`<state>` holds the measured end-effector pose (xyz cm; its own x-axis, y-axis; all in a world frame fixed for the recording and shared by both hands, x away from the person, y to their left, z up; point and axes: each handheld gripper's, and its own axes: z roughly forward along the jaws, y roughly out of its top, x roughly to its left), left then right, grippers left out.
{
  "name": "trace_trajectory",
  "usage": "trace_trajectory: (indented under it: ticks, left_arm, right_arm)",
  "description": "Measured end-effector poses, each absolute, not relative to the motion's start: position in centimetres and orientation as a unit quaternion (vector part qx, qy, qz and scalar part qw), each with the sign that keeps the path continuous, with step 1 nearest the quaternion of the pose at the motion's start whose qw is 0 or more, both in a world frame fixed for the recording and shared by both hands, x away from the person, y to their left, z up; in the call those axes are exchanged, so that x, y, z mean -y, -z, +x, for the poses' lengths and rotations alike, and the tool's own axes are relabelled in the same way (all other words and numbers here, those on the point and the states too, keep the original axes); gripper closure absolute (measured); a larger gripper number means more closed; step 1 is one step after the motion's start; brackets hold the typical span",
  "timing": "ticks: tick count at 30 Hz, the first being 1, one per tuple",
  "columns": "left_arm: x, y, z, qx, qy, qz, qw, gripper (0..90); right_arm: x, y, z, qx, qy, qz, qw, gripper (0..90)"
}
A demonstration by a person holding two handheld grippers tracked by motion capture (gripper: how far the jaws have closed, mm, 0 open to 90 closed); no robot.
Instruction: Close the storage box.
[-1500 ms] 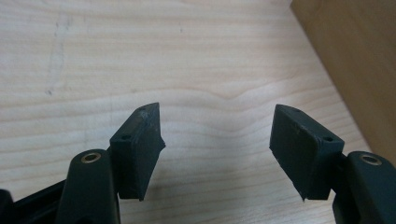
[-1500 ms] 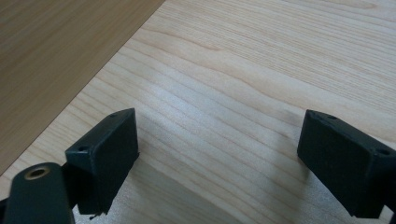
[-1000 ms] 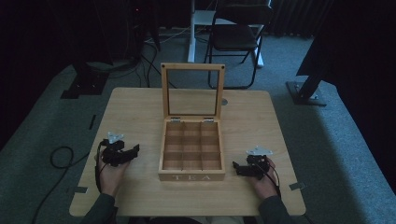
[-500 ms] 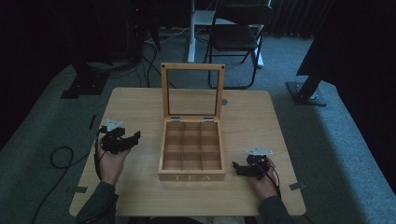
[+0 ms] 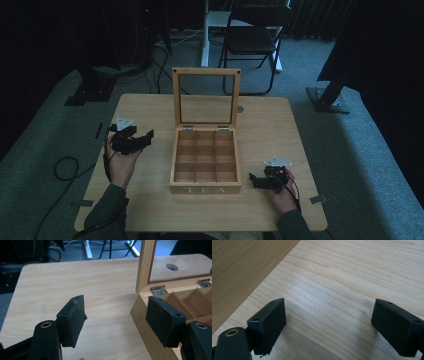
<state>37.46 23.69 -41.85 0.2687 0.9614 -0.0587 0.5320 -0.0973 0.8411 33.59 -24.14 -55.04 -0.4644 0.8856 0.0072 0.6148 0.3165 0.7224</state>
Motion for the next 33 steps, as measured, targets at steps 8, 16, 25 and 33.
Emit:
trace_trajectory:
  ticks: [8, 16, 25, 33]
  left_arm:
    - [-23.0, 40.7, 38.2, -0.523, -0.281, 0.692, 0.412, 30.7]
    - [-21.9, 39.4, 39.7, -0.5, -0.286, 0.699, 0.423, 29.7]
    - [-20.6, 38.6, 41.6, -0.48, -0.282, 0.709, 0.433, 29.6]
    - [-19.4, 38.0, 42.7, -0.459, -0.284, 0.72, 0.437, 29.5]
  right_arm:
    - [24.2, 55.0, 33.6, -0.787, -0.338, 0.476, 0.201, 12.0]
    - [24.1, 55.0, 33.6, -0.786, -0.338, 0.477, 0.201, 12.0]
    - [24.1, 55.0, 33.6, -0.786, -0.338, 0.477, 0.201, 12.0]
    - [24.1, 55.0, 33.6, -0.786, -0.338, 0.477, 0.201, 12.0]
